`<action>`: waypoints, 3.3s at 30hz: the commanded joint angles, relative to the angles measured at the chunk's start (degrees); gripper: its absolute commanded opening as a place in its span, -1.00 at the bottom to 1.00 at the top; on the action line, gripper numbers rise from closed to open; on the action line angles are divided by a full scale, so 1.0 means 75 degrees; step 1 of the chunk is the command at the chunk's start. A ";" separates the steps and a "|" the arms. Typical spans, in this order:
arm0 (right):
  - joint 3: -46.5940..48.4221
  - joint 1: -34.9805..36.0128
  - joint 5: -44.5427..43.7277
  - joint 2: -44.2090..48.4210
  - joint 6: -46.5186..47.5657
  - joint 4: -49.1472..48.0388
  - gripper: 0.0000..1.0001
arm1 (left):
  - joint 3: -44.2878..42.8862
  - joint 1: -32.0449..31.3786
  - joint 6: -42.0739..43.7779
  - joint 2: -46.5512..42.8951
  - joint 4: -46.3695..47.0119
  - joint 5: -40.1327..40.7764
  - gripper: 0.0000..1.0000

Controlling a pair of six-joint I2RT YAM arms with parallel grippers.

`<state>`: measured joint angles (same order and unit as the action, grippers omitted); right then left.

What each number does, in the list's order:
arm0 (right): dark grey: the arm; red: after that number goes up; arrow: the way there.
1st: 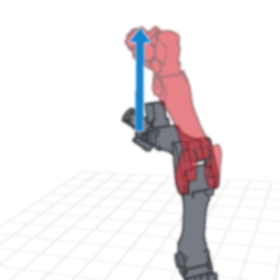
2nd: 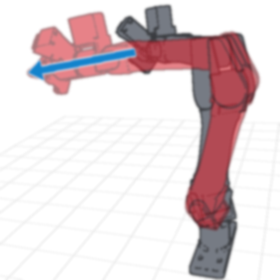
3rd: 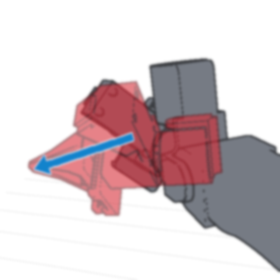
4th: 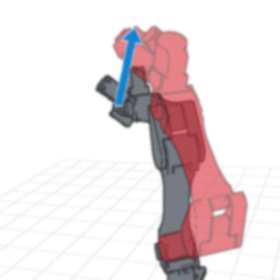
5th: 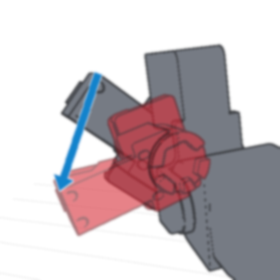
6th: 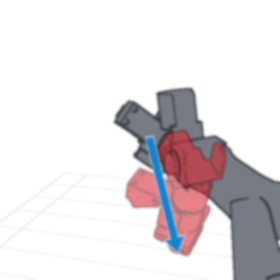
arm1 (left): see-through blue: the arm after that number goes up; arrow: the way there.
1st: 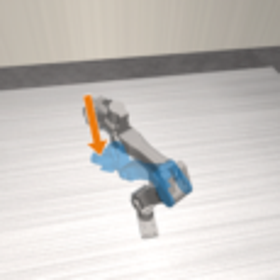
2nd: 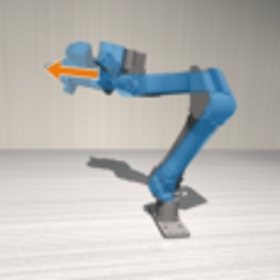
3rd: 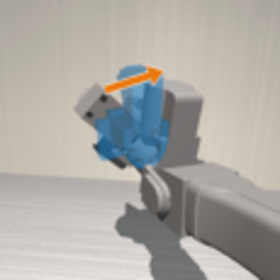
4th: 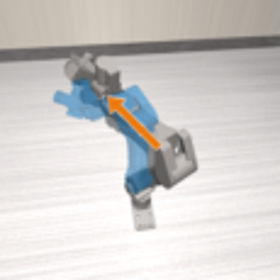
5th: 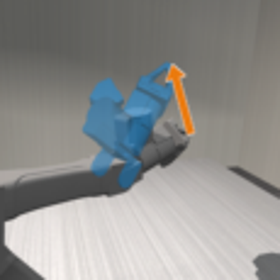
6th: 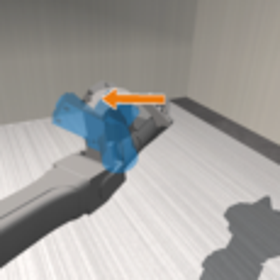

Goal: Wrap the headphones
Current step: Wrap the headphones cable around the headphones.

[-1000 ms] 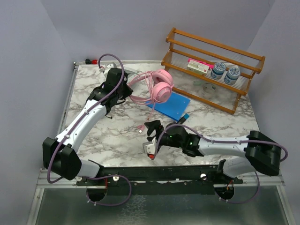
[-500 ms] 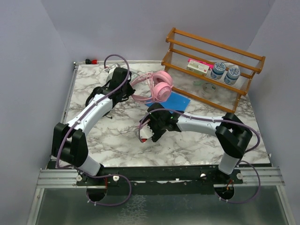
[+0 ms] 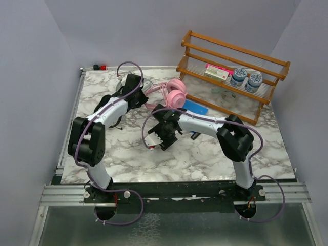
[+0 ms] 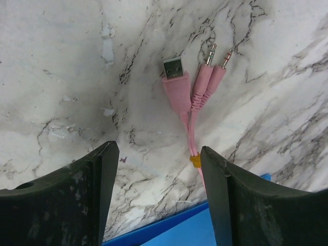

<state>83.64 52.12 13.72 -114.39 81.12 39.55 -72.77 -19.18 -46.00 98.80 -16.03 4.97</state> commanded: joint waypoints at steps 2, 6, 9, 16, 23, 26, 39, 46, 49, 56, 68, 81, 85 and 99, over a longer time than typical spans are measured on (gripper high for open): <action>0.1022 -0.0069 0.0447 -0.0791 0.0136 0.1270 0.41 | -0.0511 0.0110 -0.0251 0.0173 0.0972 -0.0614 -1.00; 0.1444 -0.0117 0.0430 -0.1138 0.0228 0.1395 0.41 | -0.0564 0.0221 -0.0209 0.0354 0.1165 -0.0887 -1.00; 0.1715 -0.0180 0.0451 -0.1378 0.0280 0.1536 0.41 | -0.0670 0.0291 -0.0096 0.0478 0.1186 -0.0963 -1.00; 0.2777 -0.0320 0.0639 -0.2118 0.0315 0.2269 0.41 | -0.0855 0.0363 -0.0045 0.0793 0.1235 -0.1119 -1.00; 0.3625 -0.0444 0.0835 -0.2780 0.0447 0.2727 0.19 | -0.1086 0.0453 0.0204 0.1123 0.1161 -0.1232 -1.00; 0.3727 -0.0459 0.0840 -0.2931 0.0488 0.2707 0.08 | -0.1123 0.0494 0.0255 0.1233 0.1186 -0.1361 -1.00; 0.4713 -0.0517 0.1388 -0.4209 0.0539 0.3292 -0.06 | -0.1293 0.0581 0.0416 0.1447 0.1189 -0.1656 -1.00; 0.4650 -0.0521 0.1652 -0.4374 0.0534 0.3568 -0.58 | -0.1301 0.0659 0.0478 0.1508 0.1226 -0.1908 -1.00; 0.4544 -0.0489 0.1607 -0.4243 0.0681 0.3758 -0.97 | -0.1291 0.0659 0.0485 0.1487 0.1234 -0.1933 -1.00; 0.3159 -0.0207 0.2190 -0.2031 0.0696 0.2772 -0.99 | -0.1269 0.0649 0.0381 0.1367 0.1168 -0.1996 -1.00; -0.1259 -0.0031 0.4624 0.2365 -0.1902 -0.3528 -0.99 | -0.0782 0.0175 0.0201 0.0678 0.1188 -0.1359 -1.00; -0.3337 -0.0776 0.3387 0.3587 -0.7502 -0.9679 -0.99 | 0.0744 -0.0495 -0.0259 -0.1157 0.1411 0.0356 -1.00; -0.3876 -0.1121 0.3015 0.3778 -0.8703 -1.1031 -0.99 | 0.0844 -0.0501 -0.0113 -0.1421 0.1242 0.0351 -1.00; -0.4120 -0.1428 -0.0176 0.4293 -1.0579 -1.2155 -0.99 | 0.1620 -0.0587 0.0202 -0.1979 0.1424 0.0826 -1.00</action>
<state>51.37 41.54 23.03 -85.47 6.39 -47.81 -62.76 -23.03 -44.34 87.05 -10.57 8.36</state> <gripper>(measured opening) 0.026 0.128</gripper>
